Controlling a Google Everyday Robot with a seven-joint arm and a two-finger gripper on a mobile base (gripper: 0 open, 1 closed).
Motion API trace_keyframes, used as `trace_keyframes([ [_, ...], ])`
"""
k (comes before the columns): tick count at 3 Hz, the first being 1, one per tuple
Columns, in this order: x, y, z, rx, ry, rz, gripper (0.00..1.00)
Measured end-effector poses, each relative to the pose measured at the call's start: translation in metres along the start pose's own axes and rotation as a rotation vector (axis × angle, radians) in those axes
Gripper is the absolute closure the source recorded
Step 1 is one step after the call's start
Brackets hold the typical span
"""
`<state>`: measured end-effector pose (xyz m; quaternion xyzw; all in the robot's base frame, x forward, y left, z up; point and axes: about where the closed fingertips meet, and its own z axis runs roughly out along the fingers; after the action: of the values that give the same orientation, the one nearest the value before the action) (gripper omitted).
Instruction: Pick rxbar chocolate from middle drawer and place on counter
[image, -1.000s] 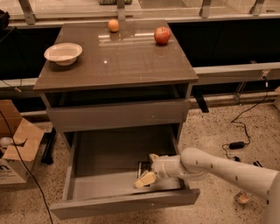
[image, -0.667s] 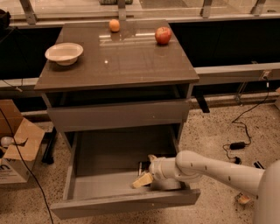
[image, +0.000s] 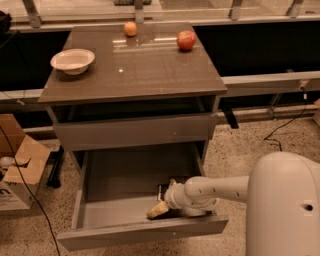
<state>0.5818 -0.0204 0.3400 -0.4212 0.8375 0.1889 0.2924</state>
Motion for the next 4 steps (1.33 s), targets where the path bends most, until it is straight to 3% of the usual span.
trace_keyframes([
  [2,0.004,-0.002,-0.007,0.034,0.050,0.023,0.49],
  [4,-0.005,-0.002,-0.018,0.035,0.050,0.023,0.95],
])
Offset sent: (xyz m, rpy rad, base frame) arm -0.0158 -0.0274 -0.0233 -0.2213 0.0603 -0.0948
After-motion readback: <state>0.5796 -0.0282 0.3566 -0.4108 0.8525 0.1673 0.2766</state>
